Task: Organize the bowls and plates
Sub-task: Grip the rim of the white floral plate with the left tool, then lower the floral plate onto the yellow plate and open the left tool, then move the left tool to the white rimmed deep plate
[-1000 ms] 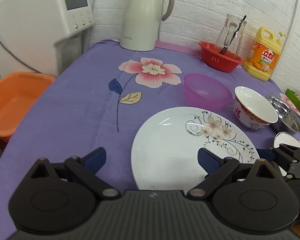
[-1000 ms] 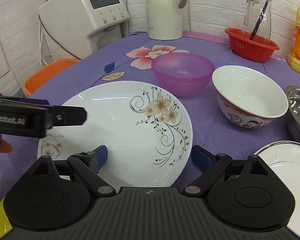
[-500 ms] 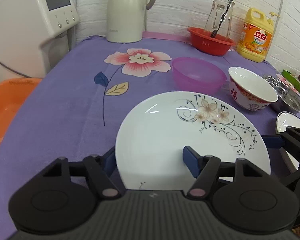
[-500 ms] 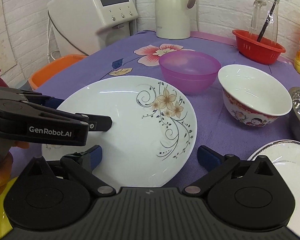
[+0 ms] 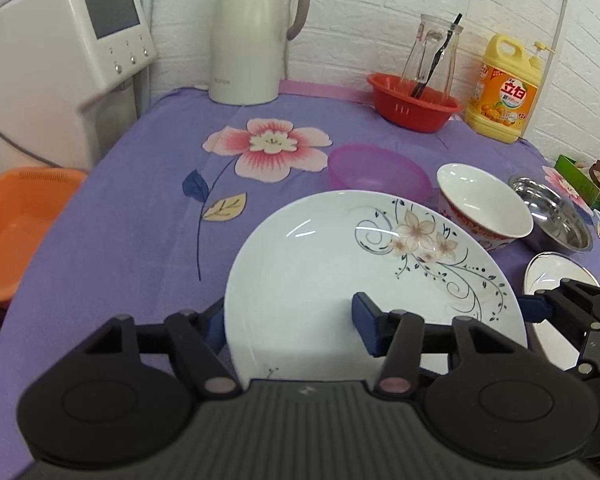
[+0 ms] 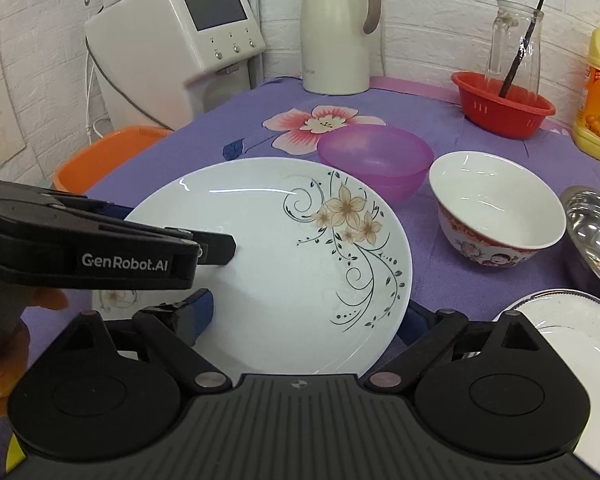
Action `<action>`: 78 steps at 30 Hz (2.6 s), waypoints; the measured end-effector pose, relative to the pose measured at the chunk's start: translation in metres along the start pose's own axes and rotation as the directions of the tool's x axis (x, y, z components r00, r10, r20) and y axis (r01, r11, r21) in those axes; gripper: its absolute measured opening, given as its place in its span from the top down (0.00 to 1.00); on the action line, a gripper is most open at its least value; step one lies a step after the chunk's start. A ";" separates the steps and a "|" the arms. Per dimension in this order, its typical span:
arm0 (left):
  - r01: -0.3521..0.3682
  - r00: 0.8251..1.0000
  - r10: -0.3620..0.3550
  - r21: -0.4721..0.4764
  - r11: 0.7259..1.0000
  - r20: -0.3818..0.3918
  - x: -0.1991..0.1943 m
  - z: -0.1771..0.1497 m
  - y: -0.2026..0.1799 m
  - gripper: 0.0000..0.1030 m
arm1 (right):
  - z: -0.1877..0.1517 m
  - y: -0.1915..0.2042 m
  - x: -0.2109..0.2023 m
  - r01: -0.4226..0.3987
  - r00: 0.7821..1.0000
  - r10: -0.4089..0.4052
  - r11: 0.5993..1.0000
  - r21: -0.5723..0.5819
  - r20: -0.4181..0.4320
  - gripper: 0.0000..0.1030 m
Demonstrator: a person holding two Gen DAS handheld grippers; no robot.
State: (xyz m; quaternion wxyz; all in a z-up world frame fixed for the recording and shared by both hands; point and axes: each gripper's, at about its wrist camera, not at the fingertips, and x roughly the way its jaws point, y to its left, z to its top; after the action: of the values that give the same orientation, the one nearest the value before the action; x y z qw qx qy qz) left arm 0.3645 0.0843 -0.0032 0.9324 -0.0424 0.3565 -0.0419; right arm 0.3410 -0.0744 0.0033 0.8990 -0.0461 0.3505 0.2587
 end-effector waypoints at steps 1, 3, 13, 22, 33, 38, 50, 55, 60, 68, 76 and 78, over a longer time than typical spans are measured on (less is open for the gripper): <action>-0.002 1.000 0.001 0.007 1.000 0.010 -0.005 0.001 -0.003 0.48 | 0.000 0.000 -0.004 0.004 1.000 -0.004 1.000 0.016 0.005 0.00; 0.004 1.000 -0.004 0.018 1.000 0.019 -0.016 -0.001 -0.007 0.48 | -0.001 0.002 -0.017 0.013 0.999 -0.014 1.000 0.015 0.029 0.00; 0.039 0.998 -0.041 0.026 0.999 0.050 -0.084 -0.053 -0.027 0.48 | -0.044 0.026 -0.081 0.025 0.998 -0.028 0.998 0.050 0.053 0.00; 0.044 0.999 -0.044 0.014 0.999 0.007 -0.118 -0.121 -0.026 0.48 | -0.107 0.056 -0.114 0.018 0.999 -0.022 0.994 0.107 0.030 0.00; 0.080 0.997 -0.080 -0.038 0.996 0.000 -0.107 -0.142 -0.015 0.48 | -0.122 0.065 -0.113 0.084 0.994 -0.086 0.995 0.047 0.061 0.00; 0.015 0.994 -0.016 0.010 1.000 0.108 -0.125 -0.134 -0.020 0.41 | -0.127 0.066 -0.112 0.083 0.995 -0.086 0.995 0.046 0.059 0.00; 0.028 0.991 -0.028 0.002 1.000 0.129 -0.125 -0.109 -0.032 0.28 | -0.117 0.037 -0.128 0.099 0.983 -0.115 0.988 0.115 0.145 0.00; 0.051 0.989 -0.057 0.049 0.997 0.134 -0.116 -0.095 -0.055 0.26 | -0.115 0.008 -0.150 0.167 0.962 -0.202 0.967 0.190 0.184 0.00; 0.056 0.989 -0.066 0.078 0.995 0.131 -0.109 -0.086 -0.077 0.08 | -0.121 -0.023 -0.164 0.223 0.943 -0.276 0.939 0.263 0.185 0.00; 0.038 0.990 -0.053 0.113 0.993 0.133 -0.095 -0.071 -0.092 0.07 | -0.121 -0.064 -0.160 0.276 0.928 -0.339 0.904 0.327 0.155 0.00; 0.030 0.995 -0.042 0.126 0.992 0.089 -0.070 -0.054 -0.097 0.06 | -0.100 -0.112 -0.127 0.309 0.919 -0.370 0.887 0.342 0.131 0.00; 0.043 0.996 -0.051 0.121 0.992 0.068 -0.060 -0.048 -0.099 0.06 | -0.095 -0.124 -0.114 0.308 0.924 -0.367 0.884 0.352 0.111 0.00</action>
State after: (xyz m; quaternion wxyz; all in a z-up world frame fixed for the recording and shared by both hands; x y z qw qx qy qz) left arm 0.2832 -0.0095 0.0116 0.9440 0.0039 0.3190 -0.0838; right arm 0.2742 -0.2556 -0.0055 0.9524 0.0666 0.2949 0.0387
